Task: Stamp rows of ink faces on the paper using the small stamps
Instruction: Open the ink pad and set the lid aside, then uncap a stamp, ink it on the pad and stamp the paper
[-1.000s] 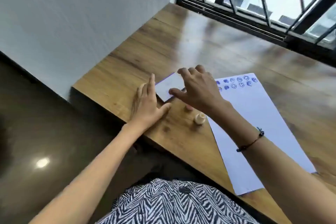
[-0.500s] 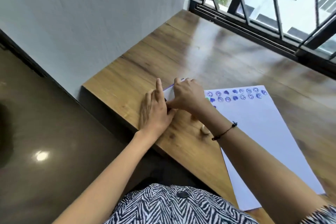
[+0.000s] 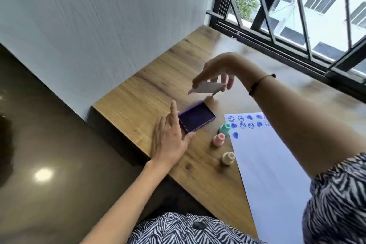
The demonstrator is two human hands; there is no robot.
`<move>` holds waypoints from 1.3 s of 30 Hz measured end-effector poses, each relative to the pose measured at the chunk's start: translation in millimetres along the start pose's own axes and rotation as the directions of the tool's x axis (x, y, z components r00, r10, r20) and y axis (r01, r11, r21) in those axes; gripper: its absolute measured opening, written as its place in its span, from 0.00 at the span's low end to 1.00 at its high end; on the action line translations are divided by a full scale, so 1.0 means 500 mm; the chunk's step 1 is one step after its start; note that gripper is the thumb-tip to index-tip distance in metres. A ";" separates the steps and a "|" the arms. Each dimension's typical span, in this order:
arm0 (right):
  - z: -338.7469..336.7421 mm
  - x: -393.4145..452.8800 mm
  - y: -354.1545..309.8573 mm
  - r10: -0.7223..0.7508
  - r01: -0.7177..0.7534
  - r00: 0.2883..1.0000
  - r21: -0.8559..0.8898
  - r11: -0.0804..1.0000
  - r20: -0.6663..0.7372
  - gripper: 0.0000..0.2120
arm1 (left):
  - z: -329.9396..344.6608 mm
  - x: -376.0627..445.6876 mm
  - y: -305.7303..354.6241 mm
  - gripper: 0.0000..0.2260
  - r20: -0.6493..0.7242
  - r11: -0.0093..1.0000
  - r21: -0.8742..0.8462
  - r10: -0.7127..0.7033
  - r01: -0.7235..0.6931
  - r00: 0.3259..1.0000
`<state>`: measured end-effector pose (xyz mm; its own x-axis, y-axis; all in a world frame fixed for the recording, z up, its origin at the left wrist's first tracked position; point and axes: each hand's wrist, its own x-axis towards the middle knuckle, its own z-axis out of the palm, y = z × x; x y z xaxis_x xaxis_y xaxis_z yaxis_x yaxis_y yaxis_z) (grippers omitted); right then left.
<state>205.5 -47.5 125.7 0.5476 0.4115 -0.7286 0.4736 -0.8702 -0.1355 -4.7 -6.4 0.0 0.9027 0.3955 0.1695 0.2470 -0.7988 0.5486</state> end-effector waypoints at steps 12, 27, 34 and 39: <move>-0.018 0.064 -0.084 0.002 -0.022 0.997 -0.255 0.967 -0.079 0.34 | -0.003 0.001 0.000 0.46 -0.006 1.000 0.004 0.013 -0.013 1.000; 0.262 -0.206 0.035 -0.181 0.103 0.887 -0.201 0.974 -0.425 0.13 | -0.013 -0.004 0.011 0.27 -0.115 0.989 -0.021 0.144 -0.148 0.983; 0.331 -0.181 0.046 -0.170 0.113 0.749 -0.130 0.985 -0.641 0.02 | -0.029 -0.033 0.025 0.13 -0.232 0.941 -0.302 0.081 -0.150 0.969; 0.302 -0.205 0.039 -0.051 0.526 0.703 0.470 0.709 -0.709 0.04 | -0.056 -0.040 0.049 0.09 0.210 0.478 -0.845 -0.113 0.239 0.971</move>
<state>54.5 -147.5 96.2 0.8500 0.5260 -0.0287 0.2998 -0.5278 -0.7947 -26.7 -21.5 32.8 0.9228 0.3790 -0.0694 0.0357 0.0953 0.9948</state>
